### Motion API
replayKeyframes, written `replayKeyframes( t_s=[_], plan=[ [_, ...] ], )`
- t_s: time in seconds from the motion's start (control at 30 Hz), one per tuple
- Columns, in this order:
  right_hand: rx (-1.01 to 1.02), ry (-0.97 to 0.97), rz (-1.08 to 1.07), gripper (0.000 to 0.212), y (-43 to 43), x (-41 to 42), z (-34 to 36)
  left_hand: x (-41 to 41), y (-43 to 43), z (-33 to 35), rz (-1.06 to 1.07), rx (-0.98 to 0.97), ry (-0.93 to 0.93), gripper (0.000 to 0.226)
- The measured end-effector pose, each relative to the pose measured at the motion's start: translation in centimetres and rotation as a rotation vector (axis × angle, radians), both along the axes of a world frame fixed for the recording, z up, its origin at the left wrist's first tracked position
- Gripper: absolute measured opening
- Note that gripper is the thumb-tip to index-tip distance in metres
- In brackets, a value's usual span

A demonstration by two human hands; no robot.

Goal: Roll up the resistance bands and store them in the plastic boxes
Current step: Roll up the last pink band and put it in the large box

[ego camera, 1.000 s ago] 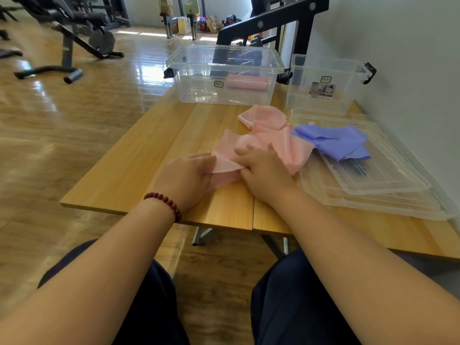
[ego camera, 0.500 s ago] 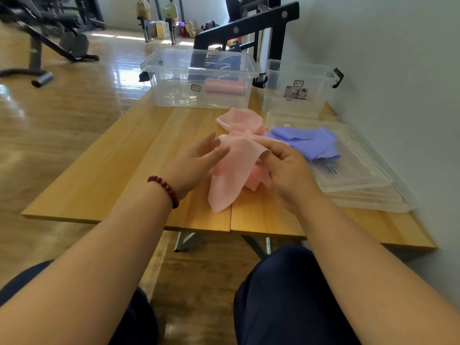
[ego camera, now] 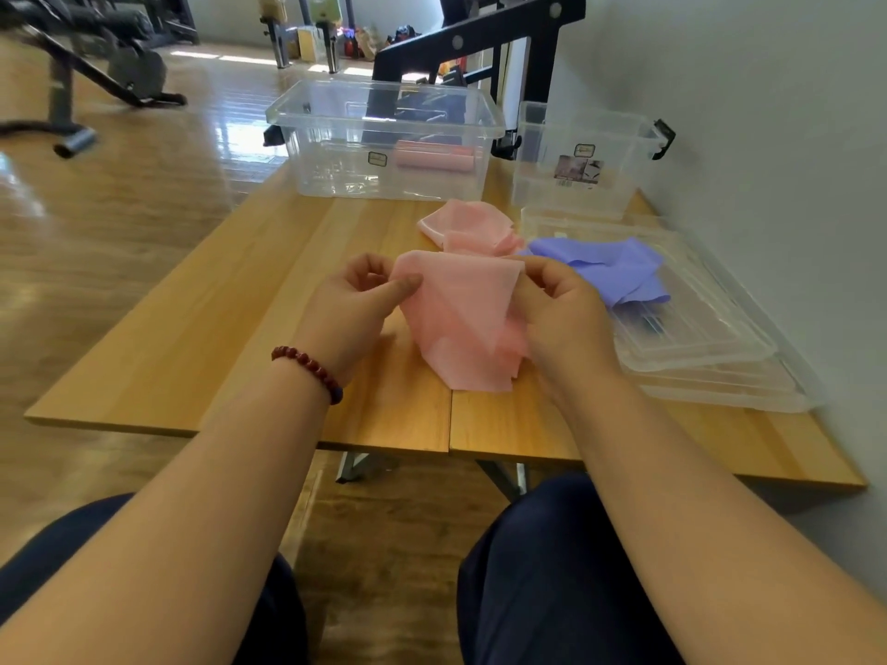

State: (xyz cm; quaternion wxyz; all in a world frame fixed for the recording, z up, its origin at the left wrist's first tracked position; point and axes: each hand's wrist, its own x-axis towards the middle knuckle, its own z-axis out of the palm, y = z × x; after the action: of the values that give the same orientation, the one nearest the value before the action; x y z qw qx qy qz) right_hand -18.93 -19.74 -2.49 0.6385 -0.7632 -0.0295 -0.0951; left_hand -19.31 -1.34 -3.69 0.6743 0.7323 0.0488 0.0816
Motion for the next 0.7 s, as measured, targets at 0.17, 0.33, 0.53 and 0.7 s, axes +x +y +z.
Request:
replayKeyframes(
  t_s=[0.17,0.33,0.53,0.7],
  plan=[
    [0.008,-0.013,-0.035,0.016,0.0,-0.3,0.0,-0.1,0.7,-0.1,0.012,-0.066,-0.007,0.017],
    [0.122,0.072,-0.038,0.017,0.8,-0.4,0.0,-0.4,0.5,-0.4,0.032,-0.007,-0.043,0.012],
    [0.032,0.053,0.011,0.019,1.3,-0.8,0.1,-0.6,0.3,-0.5,0.035,0.012,-0.067,0.007],
    [-0.014,0.032,-0.054,0.010,1.2,-0.5,0.1,-0.8,0.5,-0.4,0.023,0.018,-0.101,0.005]
  ],
)
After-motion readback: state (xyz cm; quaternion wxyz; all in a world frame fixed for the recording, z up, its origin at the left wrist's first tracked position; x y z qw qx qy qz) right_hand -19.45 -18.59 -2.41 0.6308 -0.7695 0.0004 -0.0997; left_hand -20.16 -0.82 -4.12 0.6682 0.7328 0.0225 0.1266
